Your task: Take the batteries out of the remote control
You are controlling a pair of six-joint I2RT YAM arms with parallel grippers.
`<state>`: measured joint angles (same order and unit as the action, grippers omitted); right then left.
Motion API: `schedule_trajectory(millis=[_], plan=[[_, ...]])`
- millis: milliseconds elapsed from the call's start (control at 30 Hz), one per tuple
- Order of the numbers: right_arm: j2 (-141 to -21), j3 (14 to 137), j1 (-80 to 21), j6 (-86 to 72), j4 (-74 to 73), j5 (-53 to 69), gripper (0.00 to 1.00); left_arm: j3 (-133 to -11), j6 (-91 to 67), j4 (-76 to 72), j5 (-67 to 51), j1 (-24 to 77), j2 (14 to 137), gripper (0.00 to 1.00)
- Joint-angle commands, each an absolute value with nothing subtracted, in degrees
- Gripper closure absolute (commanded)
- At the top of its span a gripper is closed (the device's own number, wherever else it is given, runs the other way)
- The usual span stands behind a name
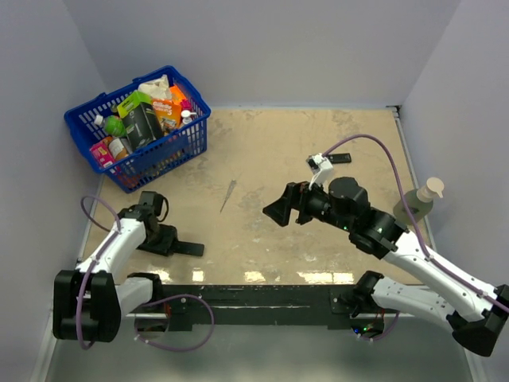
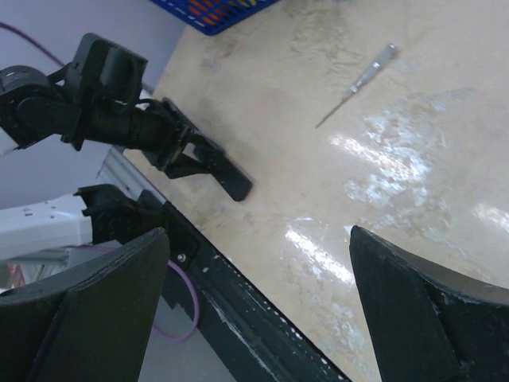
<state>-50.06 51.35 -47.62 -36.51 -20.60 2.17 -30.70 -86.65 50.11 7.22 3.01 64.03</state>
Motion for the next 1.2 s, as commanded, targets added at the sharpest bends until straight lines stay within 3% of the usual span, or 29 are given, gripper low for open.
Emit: schedule_trajectory(millis=[0, 200, 433, 767, 933, 1167], plan=[[-50.62, 48.87, -47.64, -33.84, -8.36, 10.45, 0.01, -31.02, -77.01, 43.34, 0.36, 2.81, 60.3, 1.0], [-55.44, 45.8, -47.64, -36.38, 1.82, 16.69, 0.02, -32.78, -64.26, 36.58, -7.28, 2.81, 54.16, 1.0], [-63.52, 42.45, -47.81, -44.72, 15.72, 25.21, 0.04, -25.14, -60.64, 7.43, -32.05, 3.25, 45.18, 1.0], [-70.39, 41.57, -51.23, -52.9, 31.53, 30.41, 0.1, -24.09, -63.62, -11.85, -41.13, 7.29, 40.87, 1.0], [-71.28, 41.48, -52.56, -54.66, 33.75, 29.44, 0.12, -21.62, -69.6, -28.0, -45.43, 10.54, 42.01, 1.0], [-71.63, 41.22, -53.0, -54.76, 31.82, 27.34, 0.09, -21.36, -70.22, -32.43, -45.79, 13.45, 42.63, 1.0]])
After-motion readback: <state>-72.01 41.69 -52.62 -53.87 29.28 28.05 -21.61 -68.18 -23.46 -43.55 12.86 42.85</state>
